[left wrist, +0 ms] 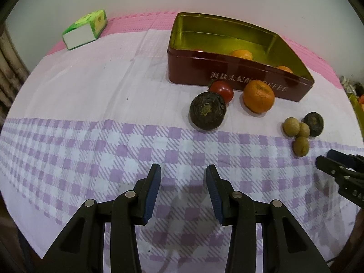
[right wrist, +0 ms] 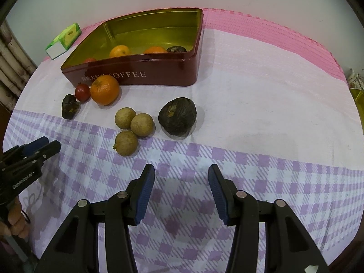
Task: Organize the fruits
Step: 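Withdraw both tools from the tin toward the dark round fruits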
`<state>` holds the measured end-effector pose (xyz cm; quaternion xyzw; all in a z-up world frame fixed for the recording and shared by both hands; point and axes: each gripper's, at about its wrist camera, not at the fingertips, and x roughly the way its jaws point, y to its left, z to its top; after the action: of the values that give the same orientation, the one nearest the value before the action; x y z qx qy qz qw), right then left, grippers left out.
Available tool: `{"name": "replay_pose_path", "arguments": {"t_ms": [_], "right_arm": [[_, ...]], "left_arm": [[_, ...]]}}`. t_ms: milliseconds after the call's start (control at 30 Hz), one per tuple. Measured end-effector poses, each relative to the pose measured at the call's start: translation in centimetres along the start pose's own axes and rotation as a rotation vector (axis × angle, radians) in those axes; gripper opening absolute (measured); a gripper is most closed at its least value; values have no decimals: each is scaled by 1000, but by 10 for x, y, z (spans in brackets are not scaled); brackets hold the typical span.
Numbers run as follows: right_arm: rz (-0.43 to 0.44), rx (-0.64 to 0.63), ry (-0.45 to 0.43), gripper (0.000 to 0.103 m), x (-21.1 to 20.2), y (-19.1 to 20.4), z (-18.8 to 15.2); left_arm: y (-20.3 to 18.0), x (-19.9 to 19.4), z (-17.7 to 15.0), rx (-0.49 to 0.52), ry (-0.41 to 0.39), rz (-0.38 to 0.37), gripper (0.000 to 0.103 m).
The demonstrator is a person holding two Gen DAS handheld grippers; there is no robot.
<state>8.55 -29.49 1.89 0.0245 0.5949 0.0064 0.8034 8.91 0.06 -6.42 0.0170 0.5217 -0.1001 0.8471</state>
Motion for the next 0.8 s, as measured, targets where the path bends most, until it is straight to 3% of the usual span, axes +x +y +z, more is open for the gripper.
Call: {"name": "replay_pose_path", "arguments": {"t_ms": [333,800], "right_arm": [[9,-1,0,46,5,-2,2],[-10,-38,-12,49,11,3,15]], "left_arm": [[9,-2,0,3,-15,-53,43],[-11,8,11,60,-27,-23,43]]}}
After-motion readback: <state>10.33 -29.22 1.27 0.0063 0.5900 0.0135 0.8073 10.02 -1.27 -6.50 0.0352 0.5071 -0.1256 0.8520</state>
